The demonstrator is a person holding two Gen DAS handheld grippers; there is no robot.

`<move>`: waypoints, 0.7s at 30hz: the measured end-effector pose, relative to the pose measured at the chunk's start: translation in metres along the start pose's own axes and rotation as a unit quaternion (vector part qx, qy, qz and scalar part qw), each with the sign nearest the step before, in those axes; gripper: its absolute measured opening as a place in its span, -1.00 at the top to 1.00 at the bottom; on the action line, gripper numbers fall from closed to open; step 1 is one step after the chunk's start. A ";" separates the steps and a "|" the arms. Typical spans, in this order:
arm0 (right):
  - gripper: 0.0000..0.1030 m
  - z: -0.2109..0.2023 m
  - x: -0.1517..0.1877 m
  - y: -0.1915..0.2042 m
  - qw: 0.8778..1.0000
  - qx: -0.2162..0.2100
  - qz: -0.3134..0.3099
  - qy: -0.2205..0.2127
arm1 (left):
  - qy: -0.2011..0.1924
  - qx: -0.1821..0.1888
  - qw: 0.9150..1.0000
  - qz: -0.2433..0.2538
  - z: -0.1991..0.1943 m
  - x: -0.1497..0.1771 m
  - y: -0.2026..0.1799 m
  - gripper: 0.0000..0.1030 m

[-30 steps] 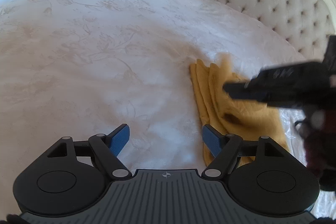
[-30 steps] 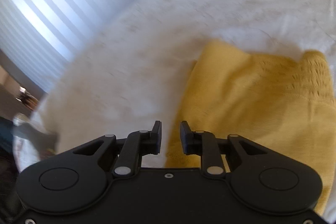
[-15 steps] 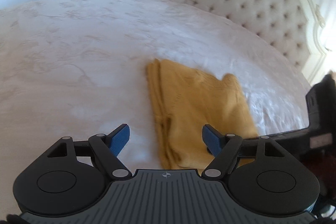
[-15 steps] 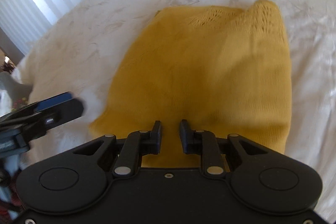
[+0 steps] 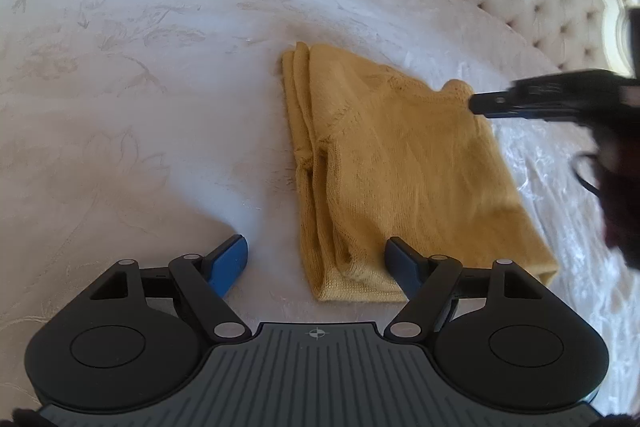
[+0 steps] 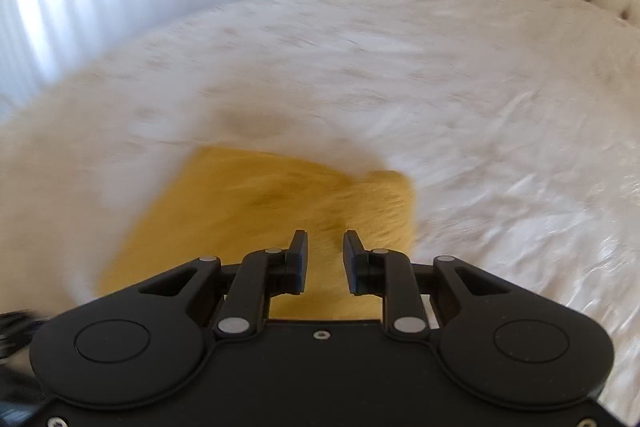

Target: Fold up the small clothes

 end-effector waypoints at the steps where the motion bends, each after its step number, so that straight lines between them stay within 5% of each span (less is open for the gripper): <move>1: 0.50 0.013 0.000 -0.007 1.000 0.016 0.007 0.013 | 0.000 -0.001 1.000 0.001 0.000 0.001 -0.001 -0.46; 3: 0.55 0.036 0.004 -0.025 0.998 0.049 0.031 0.040 | 0.001 0.000 1.000 0.001 0.000 0.001 -0.001 -0.46; 5: 0.23 0.038 0.002 -0.041 0.996 0.057 0.064 0.040 | 0.001 0.003 1.000 -0.004 0.000 0.000 0.000 -0.46; 8: 0.19 0.024 -0.011 -0.035 0.996 0.081 0.041 0.011 | 0.001 0.004 1.000 -0.011 0.000 0.000 0.000 -0.46; 11: 0.19 0.005 -0.024 -0.003 0.999 0.029 0.006 -0.026 | 0.000 -0.001 1.000 -0.010 0.000 0.001 -0.002 -0.47; 16: 0.15 0.013 -0.035 0.056 0.998 -0.067 -0.004 -0.005 | -0.003 -0.008 1.000 -0.005 -0.001 0.003 -0.005 -0.47; 21: 0.15 0.036 -0.033 0.110 0.995 -0.088 -0.047 0.020 | -0.002 -0.004 1.000 -0.010 -0.001 0.002 -0.004 -0.48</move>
Point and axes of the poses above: each gripper's, at about its wrist camera, not at the fingertips, and z roughly the way its jaws point, y to its left, x to its underside, the point moved 6 cm from there along z, roughly the way its jaws point, and after that the axes turned 6 degrees about z, right-handed, at the moved point
